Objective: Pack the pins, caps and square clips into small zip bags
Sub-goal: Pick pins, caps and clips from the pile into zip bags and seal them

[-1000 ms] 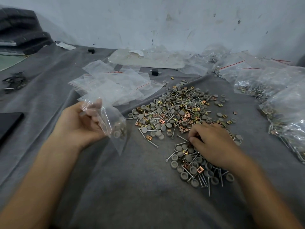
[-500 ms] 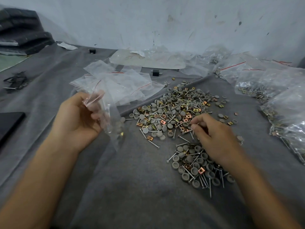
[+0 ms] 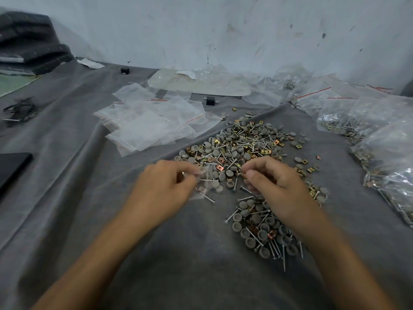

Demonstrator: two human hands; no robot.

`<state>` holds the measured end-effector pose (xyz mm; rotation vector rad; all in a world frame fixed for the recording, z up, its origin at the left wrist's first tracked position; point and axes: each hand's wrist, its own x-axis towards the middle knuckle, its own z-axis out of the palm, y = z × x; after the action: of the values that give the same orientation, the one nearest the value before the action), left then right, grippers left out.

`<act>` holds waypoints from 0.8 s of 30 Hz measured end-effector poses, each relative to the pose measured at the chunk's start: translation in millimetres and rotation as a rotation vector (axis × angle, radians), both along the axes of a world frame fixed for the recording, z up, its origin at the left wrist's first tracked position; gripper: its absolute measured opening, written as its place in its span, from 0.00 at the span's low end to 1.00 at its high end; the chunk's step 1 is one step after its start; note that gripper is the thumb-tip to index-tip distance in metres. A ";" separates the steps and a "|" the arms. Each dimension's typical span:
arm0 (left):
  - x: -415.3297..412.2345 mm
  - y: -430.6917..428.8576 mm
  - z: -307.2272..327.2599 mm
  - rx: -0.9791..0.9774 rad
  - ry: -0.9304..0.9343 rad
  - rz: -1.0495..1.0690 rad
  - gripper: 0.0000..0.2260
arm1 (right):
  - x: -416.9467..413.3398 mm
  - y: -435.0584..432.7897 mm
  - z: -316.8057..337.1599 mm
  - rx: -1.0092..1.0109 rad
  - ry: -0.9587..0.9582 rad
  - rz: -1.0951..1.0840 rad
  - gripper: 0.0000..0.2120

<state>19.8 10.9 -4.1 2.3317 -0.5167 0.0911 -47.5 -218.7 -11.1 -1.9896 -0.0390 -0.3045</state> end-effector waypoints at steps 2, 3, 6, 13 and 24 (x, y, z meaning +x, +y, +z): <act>-2.9 -4.7 -2.9 -0.047 0.075 -0.049 0.09 | -2.0 11.9 0.8 0.095 -0.022 0.066 0.11; -3.9 -6.0 -4.4 -0.073 0.098 -0.062 0.09 | -2.5 17.8 0.1 0.130 -0.026 0.084 0.09; -6.9 -9.5 -6.1 -0.141 0.131 -0.097 0.08 | -2.7 31.4 -4.1 0.149 -0.024 0.116 0.06; -2.3 -4.7 -2.3 -0.295 0.182 -0.077 0.08 | -3.6 25.6 -1.6 0.053 -0.041 0.072 0.08; 0.7 0.5 1.1 -0.343 0.189 -0.001 0.10 | -7.6 7.2 -6.7 -0.693 0.099 0.155 0.04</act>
<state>20.5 11.4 -3.0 1.9801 -0.3740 -0.0391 -55.0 -211.5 -17.8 -2.6671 -0.2650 -0.0903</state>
